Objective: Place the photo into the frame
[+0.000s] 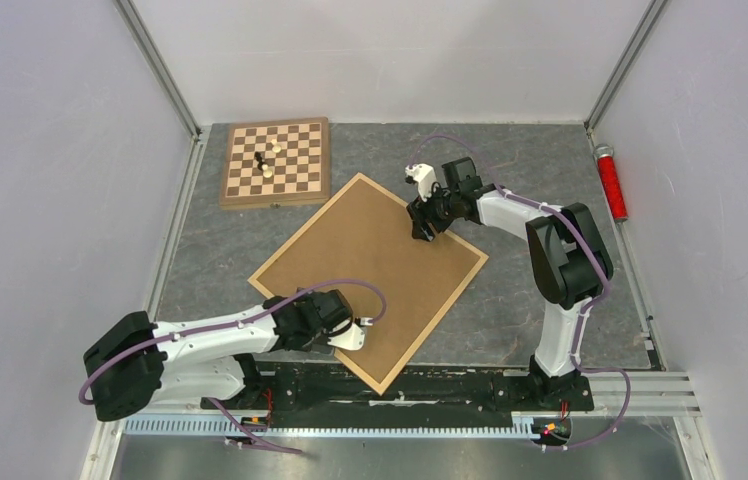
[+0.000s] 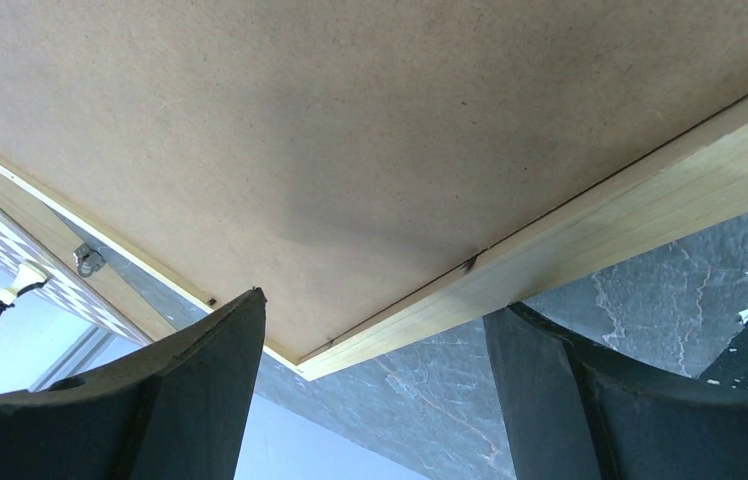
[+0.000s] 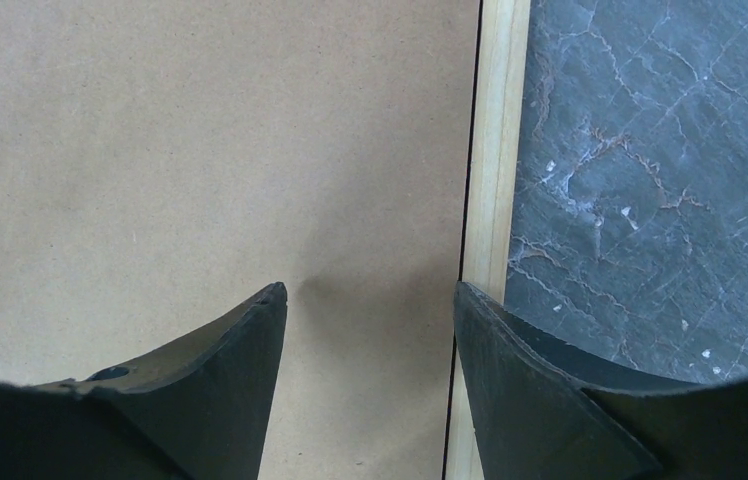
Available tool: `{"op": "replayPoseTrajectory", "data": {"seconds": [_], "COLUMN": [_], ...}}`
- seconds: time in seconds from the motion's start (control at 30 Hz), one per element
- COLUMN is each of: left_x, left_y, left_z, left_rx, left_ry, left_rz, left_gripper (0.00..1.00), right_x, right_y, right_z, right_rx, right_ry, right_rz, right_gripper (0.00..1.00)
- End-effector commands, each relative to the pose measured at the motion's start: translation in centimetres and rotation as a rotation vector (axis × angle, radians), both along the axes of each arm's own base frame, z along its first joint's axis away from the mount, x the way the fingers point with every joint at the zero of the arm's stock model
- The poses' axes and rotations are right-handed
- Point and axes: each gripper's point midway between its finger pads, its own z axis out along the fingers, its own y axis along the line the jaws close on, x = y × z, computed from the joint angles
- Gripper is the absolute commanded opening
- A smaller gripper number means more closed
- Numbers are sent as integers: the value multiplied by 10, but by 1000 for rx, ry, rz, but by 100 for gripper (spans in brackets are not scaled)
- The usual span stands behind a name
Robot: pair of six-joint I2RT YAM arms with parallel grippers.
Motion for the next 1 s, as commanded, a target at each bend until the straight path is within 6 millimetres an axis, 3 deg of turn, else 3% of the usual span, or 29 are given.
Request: {"op": "replayPoseTrajectory", "data": {"seconds": [0.0, 0.3, 0.6, 0.97], "left_x": [10, 19, 29, 33], "left_y": [-13, -22, -40, -48], "left_z": [0, -4, -4, -6], "left_rx": [-35, -63, -101, -109], "left_ry": [-40, -64, -49, -47], "left_rz": [-33, -22, -16, -9], "left_gripper": [86, 86, 85, 84], "right_x": [-1, -19, -45, -79], "right_y": [9, 15, 29, 42], "right_z": [0, -14, -30, -42], "right_rx": [18, 26, 26, 42], "right_ry": [6, 66, 123, 204], "right_rz": [15, 41, 91, 141], "right_gripper": [64, 62, 61, 59]}}
